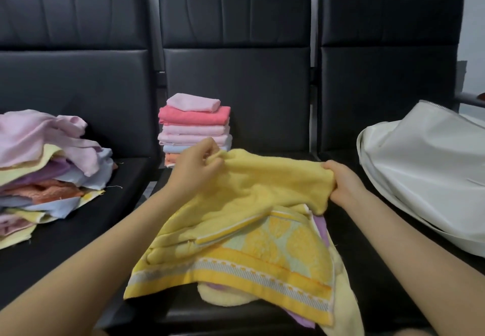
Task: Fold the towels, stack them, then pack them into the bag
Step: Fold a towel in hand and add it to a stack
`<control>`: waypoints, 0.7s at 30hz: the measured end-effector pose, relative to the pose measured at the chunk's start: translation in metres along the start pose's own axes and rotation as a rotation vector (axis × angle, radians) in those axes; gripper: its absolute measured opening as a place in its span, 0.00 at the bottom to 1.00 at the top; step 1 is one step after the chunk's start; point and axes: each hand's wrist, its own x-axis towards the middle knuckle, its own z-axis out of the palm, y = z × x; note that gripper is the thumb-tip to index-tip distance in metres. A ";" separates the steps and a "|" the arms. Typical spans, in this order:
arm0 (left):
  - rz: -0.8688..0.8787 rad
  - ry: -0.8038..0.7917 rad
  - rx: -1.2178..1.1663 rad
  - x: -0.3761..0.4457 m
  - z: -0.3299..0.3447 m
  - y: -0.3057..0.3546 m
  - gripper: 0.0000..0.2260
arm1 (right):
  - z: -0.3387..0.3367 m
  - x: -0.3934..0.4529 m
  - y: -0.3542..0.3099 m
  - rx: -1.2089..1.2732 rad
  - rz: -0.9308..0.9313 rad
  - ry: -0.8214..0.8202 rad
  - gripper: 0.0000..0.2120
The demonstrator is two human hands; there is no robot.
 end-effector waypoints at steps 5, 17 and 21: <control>-0.274 -0.477 0.146 -0.010 0.030 -0.015 0.15 | -0.020 0.003 0.014 -0.664 -0.006 0.094 0.18; -0.510 -0.403 0.178 0.016 0.050 -0.050 0.12 | -0.002 0.010 0.028 -1.240 -0.251 0.053 0.11; -0.566 -0.345 -0.226 0.022 0.045 -0.045 0.05 | 0.012 0.003 0.024 -0.816 -0.235 0.005 0.14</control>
